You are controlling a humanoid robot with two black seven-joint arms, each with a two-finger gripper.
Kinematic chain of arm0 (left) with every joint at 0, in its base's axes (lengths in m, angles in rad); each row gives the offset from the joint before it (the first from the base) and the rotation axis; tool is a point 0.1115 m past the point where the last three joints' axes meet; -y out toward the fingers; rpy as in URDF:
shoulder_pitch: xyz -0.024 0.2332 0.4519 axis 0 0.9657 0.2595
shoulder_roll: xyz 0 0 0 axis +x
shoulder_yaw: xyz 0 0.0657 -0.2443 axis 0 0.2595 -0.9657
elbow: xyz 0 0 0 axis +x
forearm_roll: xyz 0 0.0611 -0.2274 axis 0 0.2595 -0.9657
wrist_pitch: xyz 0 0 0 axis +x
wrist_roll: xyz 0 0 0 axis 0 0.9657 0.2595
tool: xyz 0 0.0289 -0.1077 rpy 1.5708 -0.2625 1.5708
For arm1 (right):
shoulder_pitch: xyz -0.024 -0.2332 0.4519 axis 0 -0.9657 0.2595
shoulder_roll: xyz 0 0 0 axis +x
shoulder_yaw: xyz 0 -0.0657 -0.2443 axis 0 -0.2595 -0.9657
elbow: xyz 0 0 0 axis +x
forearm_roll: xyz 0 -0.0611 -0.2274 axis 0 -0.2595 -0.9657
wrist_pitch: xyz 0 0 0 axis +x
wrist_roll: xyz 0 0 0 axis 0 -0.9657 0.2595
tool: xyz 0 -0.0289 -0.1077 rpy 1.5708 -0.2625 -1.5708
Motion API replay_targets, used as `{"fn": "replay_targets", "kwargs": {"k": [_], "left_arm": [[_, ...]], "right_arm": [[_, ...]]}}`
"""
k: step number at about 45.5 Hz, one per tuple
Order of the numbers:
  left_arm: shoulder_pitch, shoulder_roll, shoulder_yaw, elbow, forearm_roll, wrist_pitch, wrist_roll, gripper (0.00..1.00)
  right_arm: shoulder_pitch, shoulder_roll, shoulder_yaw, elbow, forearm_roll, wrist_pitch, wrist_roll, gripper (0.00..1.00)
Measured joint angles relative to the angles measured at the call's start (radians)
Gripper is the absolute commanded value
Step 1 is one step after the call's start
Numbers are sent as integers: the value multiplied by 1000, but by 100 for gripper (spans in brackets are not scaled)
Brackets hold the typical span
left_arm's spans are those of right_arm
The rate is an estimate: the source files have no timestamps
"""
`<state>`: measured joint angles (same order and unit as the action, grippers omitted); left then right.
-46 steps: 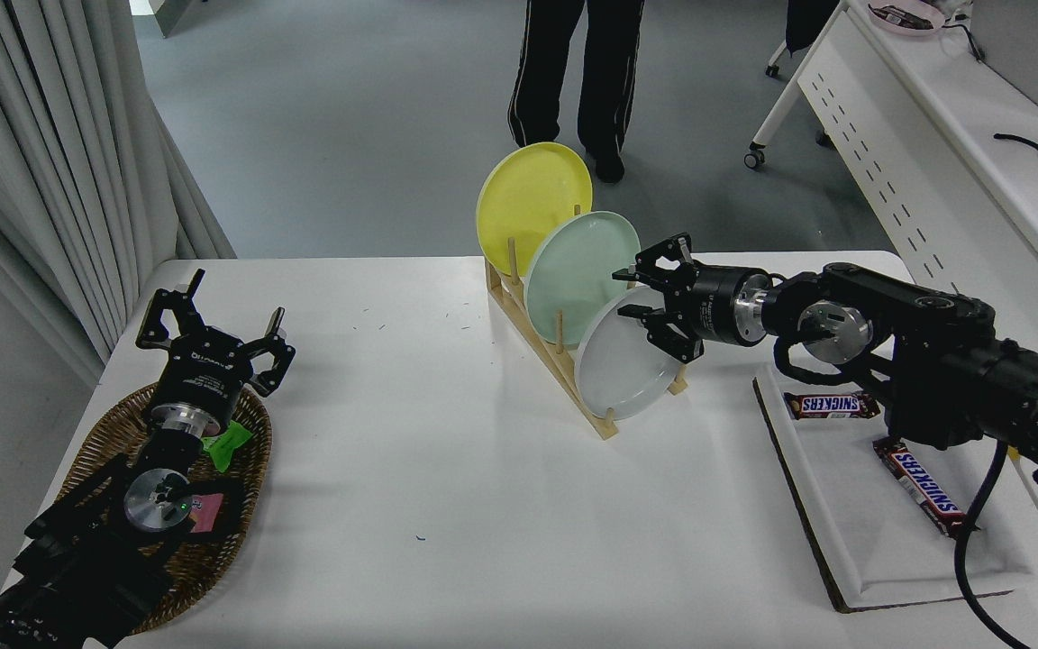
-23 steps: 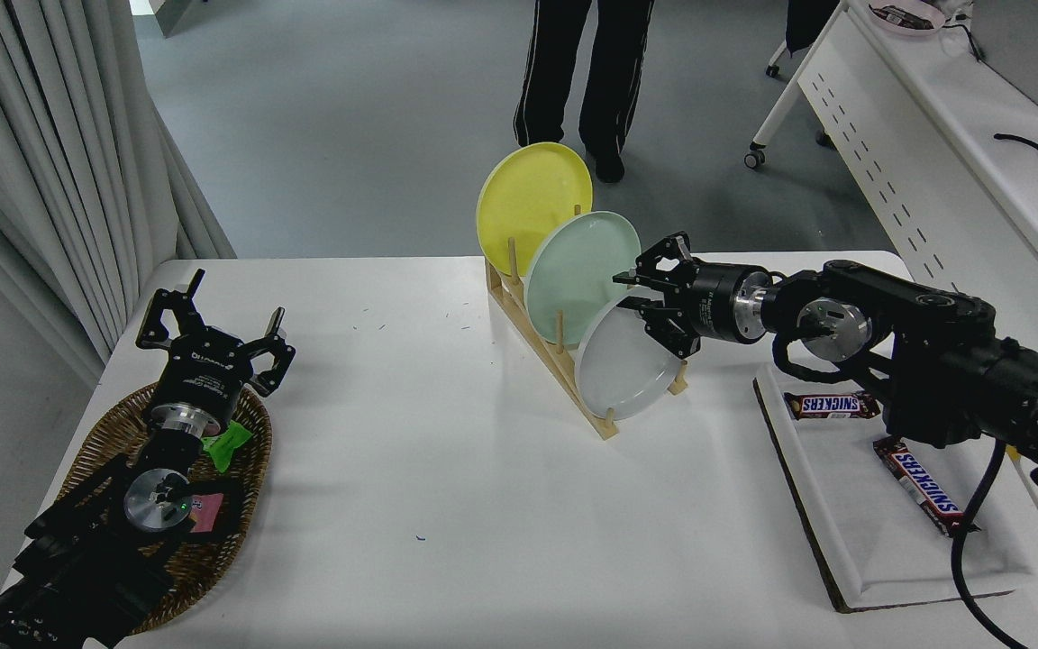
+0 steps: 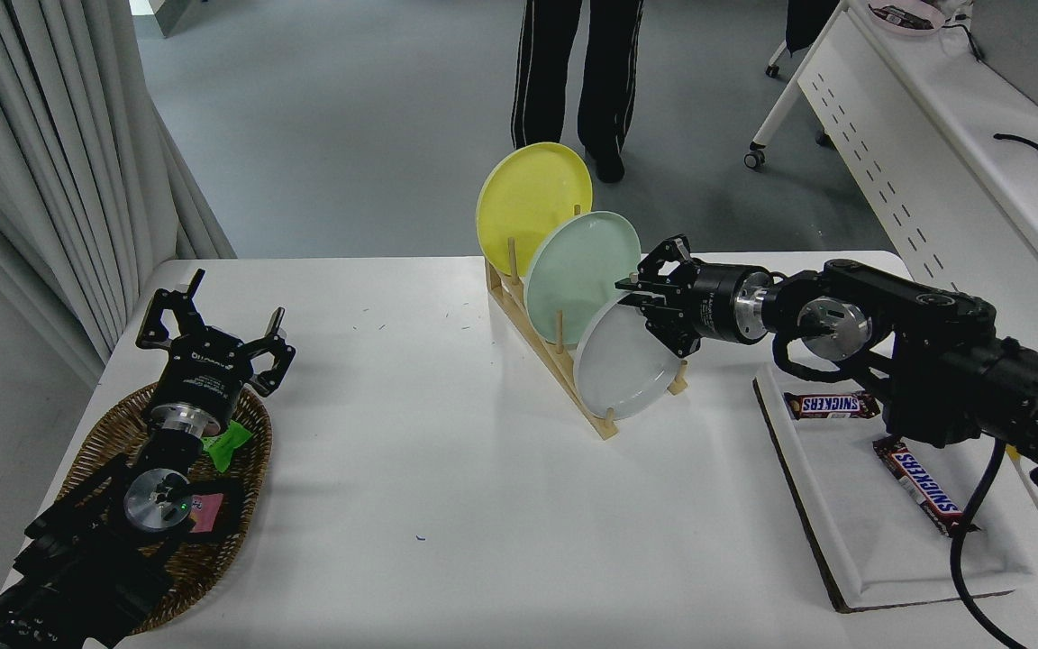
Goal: Place the plate on the table
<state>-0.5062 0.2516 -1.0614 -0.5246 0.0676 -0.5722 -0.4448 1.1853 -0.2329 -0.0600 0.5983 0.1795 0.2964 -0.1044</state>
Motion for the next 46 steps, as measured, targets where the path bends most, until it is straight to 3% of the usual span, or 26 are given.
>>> {"fn": "replay_targets", "kwargs": {"k": [14, 46], "left_arm": [[0, 0, 0, 0, 0, 0, 0, 100], [0, 0, 0, 0, 0, 0, 0, 100]], "right_arm": [[1, 1, 0, -2, 0, 0, -7, 0], [24, -43, 60, 30, 3, 6, -84, 0]]}}
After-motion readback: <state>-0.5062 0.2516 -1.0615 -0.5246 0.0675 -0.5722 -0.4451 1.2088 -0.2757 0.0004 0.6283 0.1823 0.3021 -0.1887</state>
